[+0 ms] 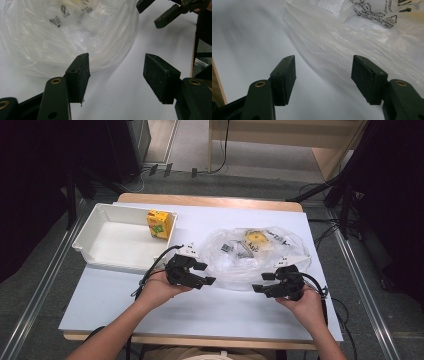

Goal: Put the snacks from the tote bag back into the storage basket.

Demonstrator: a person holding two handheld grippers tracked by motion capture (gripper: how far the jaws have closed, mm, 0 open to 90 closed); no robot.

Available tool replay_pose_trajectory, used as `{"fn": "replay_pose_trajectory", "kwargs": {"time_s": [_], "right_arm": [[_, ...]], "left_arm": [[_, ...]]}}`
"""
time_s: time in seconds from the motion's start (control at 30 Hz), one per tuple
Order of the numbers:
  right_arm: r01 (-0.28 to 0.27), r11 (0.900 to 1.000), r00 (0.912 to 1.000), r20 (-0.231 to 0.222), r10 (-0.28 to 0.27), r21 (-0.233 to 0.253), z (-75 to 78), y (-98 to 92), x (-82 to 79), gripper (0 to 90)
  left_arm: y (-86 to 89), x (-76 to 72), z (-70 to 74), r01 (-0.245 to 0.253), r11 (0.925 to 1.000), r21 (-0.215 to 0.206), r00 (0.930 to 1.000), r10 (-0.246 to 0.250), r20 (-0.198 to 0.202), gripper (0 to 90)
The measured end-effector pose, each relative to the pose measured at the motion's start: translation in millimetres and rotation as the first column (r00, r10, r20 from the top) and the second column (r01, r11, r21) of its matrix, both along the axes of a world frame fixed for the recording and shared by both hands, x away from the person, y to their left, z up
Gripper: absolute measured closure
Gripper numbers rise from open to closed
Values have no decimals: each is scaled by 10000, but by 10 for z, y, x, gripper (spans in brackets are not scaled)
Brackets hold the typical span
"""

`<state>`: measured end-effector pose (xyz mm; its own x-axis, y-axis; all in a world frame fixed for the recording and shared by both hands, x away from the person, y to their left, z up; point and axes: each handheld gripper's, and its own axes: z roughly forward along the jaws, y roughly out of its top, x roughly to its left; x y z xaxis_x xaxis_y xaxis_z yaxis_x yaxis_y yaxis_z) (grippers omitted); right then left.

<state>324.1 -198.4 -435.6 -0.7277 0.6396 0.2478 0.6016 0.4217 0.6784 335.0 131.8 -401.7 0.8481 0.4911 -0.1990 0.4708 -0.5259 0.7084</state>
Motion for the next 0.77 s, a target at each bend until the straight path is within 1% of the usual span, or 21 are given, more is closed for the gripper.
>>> {"fn": "replay_pose_trajectory", "kwargs": {"time_s": [0.03,0.13,0.23,0.27,0.33,0.4,0.43,0.47,0.53,0.67,0.73,0.77], "right_arm": [[-14,10000,10000,3,14,-8,-1,1,0,373],[-29,10000,10000,-3,29,-31,-4,5,0,373],[-52,10000,10000,5,52,-51,-7,6,0,373],[-59,10000,10000,-55,58,-64,-7,9,-2,373],[-101,9999,9999,12,101,-112,-14,17,-1,373],[-120,9999,9999,-16,120,-111,-13,19,-5,373],[-151,9998,9999,8,151,-119,-12,16,-7,373],[-133,9999,9999,-3,133,-108,-12,17,-7,373],[-144,9998,9999,-1,144,-121,-15,19,-5,373],[-230,9997,9997,-3,230,-113,-20,27,-7,370],[-234,9996,9997,-13,234,-131,-21,29,-7,369],[-256,9996,9997,-8,256,-139,-24,28,-6,367]], "left_arm": [[-14,-4,-12,29,10000,41,10000,-29,-37,387],[-42,-21,-39,148,9998,113,9999,-148,14,386],[-51,-32,-57,144,9999,60,9999,-145,32,386],[-42,-44,-70,109,9999,49,9998,-109,134,386],[-4,-59,-113,-40,9997,-239,10000,40,-5,393],[3,-61,-124,-12,9998,-195,10000,12,31,394],[8,-62,-141,-4,10000,-72,10000,4,84,394],[8,-62,-141,-4,10000,-72,10000,4,84,394],[14,-45,-152,-43,9999,-168,10000,41,-89,392],[2,-46,-177,95,10000,-26,9999,-96,-132,389],[0,-41,-188,139,9999,-61,9998,-140,-172,395],[1,-42,-195,144,9999,-89,9998,-145,-118,399]]}}
